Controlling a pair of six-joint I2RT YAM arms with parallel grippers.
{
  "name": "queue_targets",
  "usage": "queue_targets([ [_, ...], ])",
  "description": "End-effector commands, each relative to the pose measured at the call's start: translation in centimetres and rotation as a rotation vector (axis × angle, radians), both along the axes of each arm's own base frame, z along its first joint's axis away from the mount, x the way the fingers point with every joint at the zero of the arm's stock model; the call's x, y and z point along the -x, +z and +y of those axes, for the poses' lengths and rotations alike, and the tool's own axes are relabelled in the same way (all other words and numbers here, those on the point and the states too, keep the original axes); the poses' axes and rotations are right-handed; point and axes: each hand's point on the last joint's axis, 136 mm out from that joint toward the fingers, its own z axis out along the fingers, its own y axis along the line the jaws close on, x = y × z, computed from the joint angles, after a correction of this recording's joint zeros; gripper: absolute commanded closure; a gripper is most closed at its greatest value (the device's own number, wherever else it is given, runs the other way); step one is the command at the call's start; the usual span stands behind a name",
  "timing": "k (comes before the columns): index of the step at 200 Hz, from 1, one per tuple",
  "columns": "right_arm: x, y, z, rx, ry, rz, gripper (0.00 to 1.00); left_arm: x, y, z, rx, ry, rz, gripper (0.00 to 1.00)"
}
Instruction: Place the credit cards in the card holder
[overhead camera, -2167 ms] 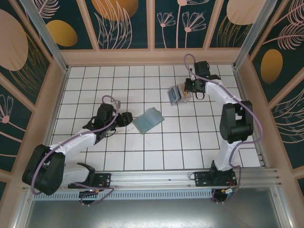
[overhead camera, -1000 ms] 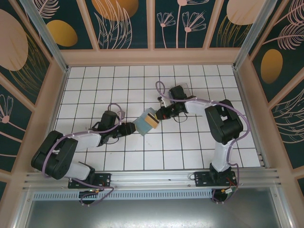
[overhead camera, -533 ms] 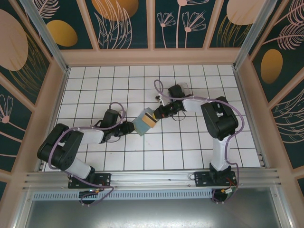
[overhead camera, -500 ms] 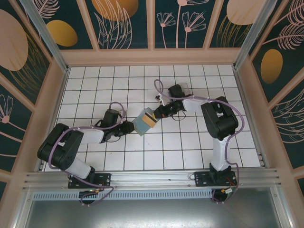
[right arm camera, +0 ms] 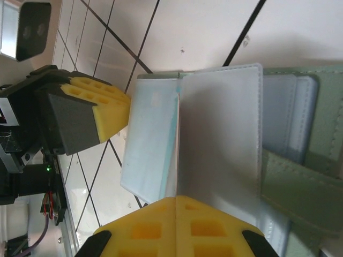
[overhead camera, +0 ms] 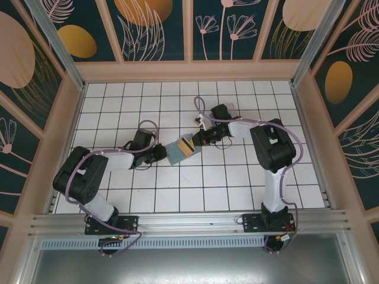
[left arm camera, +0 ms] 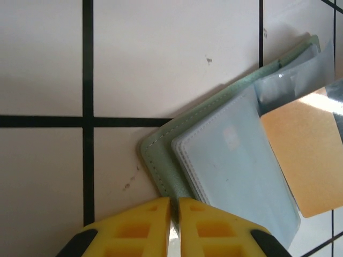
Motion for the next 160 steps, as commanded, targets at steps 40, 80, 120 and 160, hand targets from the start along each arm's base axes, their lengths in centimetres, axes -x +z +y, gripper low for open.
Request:
queue_targets([
  [40, -0.4, -0.7, 1.0, -0.036, 0.016, 0.040, 1.00, -1.1, -1.3, 2.0, -0.109, 0.022, 0.009, 0.85],
  [80, -0.6, -0.9, 1.4, -0.039, 0.005, 0.060, 1.00, -1.2, -1.5, 2.1, -0.113, 0.019, 0.013, 0.85],
  [120, -1.2, -0.9, 1.7, -0.041, -0.040, 0.074, 1.00, -1.2, -1.4, 2.2, -0.116, 0.019, 0.014, 0.85],
  [160, -1.1, -1.9, 2.5, -0.029, -0.077, 0.101, 1.00, -1.0, -1.4, 2.3, -0.116, 0.020, 0.014, 0.85],
])
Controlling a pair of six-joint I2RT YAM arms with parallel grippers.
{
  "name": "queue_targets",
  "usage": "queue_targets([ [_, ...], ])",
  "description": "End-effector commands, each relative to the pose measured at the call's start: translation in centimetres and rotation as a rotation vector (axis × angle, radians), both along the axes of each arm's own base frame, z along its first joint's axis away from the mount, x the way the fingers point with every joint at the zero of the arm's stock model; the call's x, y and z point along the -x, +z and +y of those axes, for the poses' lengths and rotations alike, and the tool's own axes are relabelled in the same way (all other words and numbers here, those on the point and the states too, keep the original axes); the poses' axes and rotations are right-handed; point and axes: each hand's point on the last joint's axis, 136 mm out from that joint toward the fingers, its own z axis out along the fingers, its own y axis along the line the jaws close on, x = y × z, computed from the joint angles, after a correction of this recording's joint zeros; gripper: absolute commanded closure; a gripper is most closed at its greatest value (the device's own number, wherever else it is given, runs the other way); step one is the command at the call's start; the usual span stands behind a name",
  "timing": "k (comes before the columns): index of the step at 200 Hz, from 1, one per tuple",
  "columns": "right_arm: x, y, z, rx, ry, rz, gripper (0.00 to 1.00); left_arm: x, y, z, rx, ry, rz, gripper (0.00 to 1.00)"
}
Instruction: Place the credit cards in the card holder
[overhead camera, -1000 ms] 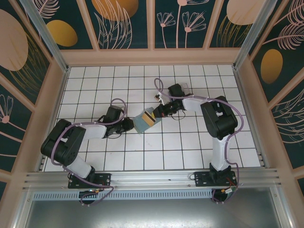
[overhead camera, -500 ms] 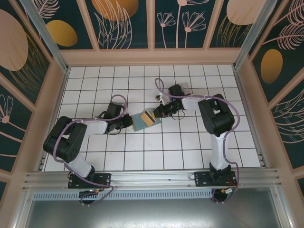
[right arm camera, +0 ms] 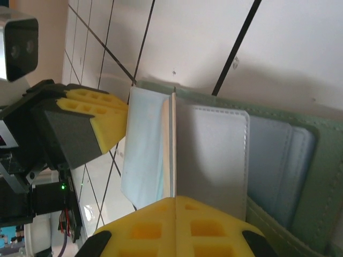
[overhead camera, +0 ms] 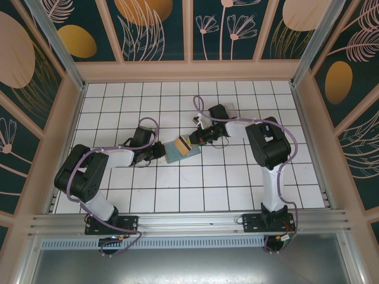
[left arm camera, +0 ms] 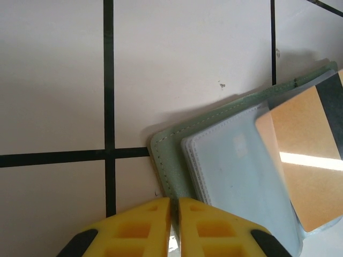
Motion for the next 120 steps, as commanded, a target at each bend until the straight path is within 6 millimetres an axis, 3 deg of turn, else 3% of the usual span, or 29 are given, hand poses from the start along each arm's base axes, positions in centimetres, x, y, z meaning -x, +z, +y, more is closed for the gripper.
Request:
queue_targets([
  [1, 0.0, -1.1, 1.0, 0.001, -0.023, 0.025, 1.00, 0.0, -1.4, 1.6, -0.069, 0.028, 0.023, 0.85],
  [37, -0.1, -1.6, 1.6, -0.001, -0.050, 0.055, 1.00, 0.2, -1.7, 1.7, -0.070, 0.027, 0.033, 0.85],
  [120, 1.6, -1.9, 1.9, -0.006, -0.125, 0.097, 1.00, 0.3, -1.5, 1.9, -0.066, 0.039, 0.030, 0.85],
])
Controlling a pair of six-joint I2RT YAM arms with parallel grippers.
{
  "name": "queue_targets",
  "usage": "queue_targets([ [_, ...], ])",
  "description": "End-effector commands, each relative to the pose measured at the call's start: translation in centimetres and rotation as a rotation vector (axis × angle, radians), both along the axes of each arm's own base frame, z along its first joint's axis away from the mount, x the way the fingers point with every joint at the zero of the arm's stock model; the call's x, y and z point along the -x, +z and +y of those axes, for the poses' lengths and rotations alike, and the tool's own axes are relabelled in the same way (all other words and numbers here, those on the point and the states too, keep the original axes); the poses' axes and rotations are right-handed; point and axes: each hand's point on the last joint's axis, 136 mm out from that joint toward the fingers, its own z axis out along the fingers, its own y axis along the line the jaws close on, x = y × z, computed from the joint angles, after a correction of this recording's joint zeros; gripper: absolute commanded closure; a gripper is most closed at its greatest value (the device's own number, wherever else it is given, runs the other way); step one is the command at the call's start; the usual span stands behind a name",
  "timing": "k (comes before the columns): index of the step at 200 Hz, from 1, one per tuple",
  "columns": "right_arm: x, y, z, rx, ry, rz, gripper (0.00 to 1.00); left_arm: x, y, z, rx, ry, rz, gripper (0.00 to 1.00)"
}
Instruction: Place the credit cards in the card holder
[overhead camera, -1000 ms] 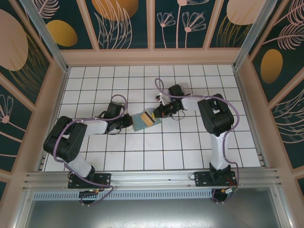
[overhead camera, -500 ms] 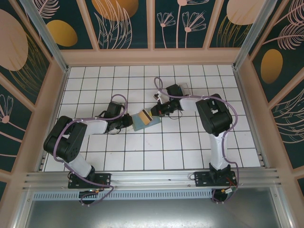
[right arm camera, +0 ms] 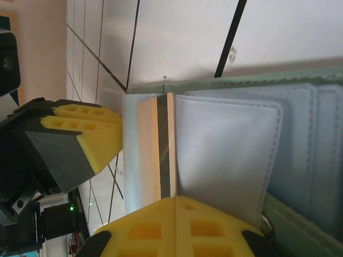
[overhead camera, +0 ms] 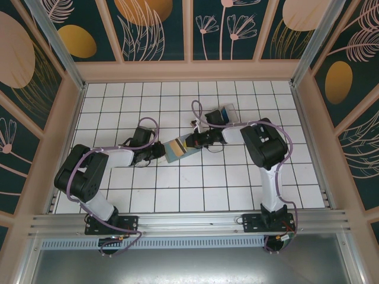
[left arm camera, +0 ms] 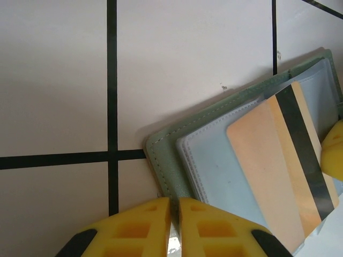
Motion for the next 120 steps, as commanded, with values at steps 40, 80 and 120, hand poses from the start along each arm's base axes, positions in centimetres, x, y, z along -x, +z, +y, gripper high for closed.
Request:
queue_targets([
  [40, 2.3, 0.3, 2.4, 0.019, 0.008, 0.003, 1.00, 0.3, -1.5, 1.8, -0.066, 0.035, 0.028, 0.85],
  [80, 2.6, 0.7, 3.8, 0.047, 0.010, -0.016, 1.00, 0.2, -1.3, 1.6, -0.048, 0.034, 0.026, 0.85],
  [120, 3.4, 0.8, 4.4, 0.055, 0.021, -0.007, 0.99, 0.3, -1.2, 1.9, -0.054, 0.039, 0.021, 0.85],
])
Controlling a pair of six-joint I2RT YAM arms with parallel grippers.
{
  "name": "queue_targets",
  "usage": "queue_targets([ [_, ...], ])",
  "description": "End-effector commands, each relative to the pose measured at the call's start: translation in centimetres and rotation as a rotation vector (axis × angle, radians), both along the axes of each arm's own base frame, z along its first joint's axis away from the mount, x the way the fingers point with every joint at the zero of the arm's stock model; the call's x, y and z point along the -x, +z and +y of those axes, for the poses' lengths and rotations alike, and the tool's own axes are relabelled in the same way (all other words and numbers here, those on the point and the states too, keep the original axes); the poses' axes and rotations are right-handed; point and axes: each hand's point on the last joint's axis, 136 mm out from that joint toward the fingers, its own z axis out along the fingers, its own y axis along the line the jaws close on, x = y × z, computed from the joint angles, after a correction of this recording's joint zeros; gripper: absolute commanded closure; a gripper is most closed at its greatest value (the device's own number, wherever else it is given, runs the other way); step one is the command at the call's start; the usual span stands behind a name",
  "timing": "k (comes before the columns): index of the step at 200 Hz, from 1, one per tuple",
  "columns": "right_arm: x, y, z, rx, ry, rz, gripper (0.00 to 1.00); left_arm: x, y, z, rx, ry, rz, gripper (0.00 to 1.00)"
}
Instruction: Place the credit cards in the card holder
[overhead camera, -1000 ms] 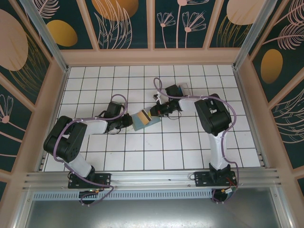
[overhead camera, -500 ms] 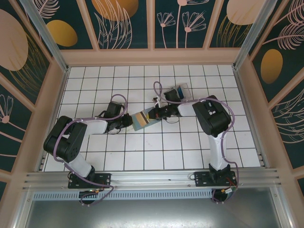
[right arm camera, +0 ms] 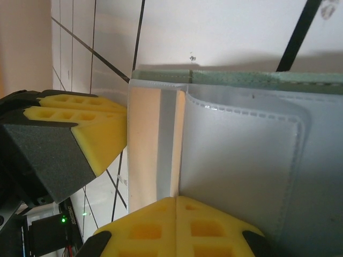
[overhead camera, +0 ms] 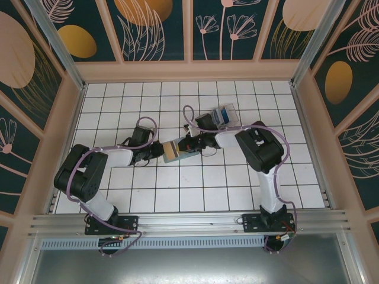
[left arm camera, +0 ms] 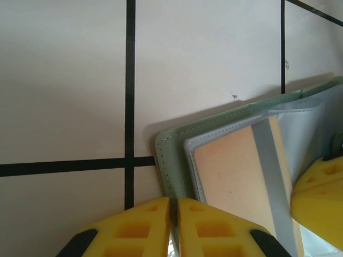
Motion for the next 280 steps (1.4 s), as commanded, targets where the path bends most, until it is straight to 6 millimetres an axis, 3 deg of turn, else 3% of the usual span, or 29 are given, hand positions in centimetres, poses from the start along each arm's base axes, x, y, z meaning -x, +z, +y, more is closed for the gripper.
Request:
queue_targets([
  [1, 1.4, 1.0, 1.4, 0.001, 0.033, 0.003, 0.99, 0.6, -1.1, 1.3, -0.051, 0.021, 0.023, 0.85],
  [42, 2.7, 1.5, 2.3, 0.014, 0.052, 0.010, 0.97, 1.1, -1.1, 2.0, -0.044, 0.047, 0.017, 0.82],
  [75, 3.0, 2.8, 2.5, 0.006, 0.045, -0.011, 0.87, 1.0, -0.8, 2.1, -0.049, 0.054, 0.010, 0.82],
  [107, 2.2, 4.6, 1.3, 0.069, 0.004, -0.106, 0.80, 0.8, -0.2, 2.7, -0.070, 0.064, -0.003, 0.82],
  [147, 2.4, 6.6, -0.4, 0.101, -0.024, -0.188, 0.69, 0.6, 2.2, 3.3, -0.059, 0.093, -0.075, 0.81],
  [195, 2.9, 5.6, -3.2, 0.177, -0.165, -0.150, 0.62, 0.7, 3.2, 3.4, -0.079, 0.072, -0.097, 0.78],
  [221, 3.8, 4.0, -3.4, 0.162, -0.206, -0.060, 0.60, 0.9, 3.0, 3.3, -0.079, 0.058, -0.086, 0.78],
  [239, 4.3, 3.2, -3.5, 0.152, -0.220, -0.031, 0.51, 0.9, 2.8, 3.4, -0.086, 0.059, -0.084, 0.78],
  [280, 5.0, 2.0, -2.8, 0.150, -0.206, 0.011, 0.53, 0.9, 2.6, 3.1, -0.075, 0.053, -0.078, 0.77],
])
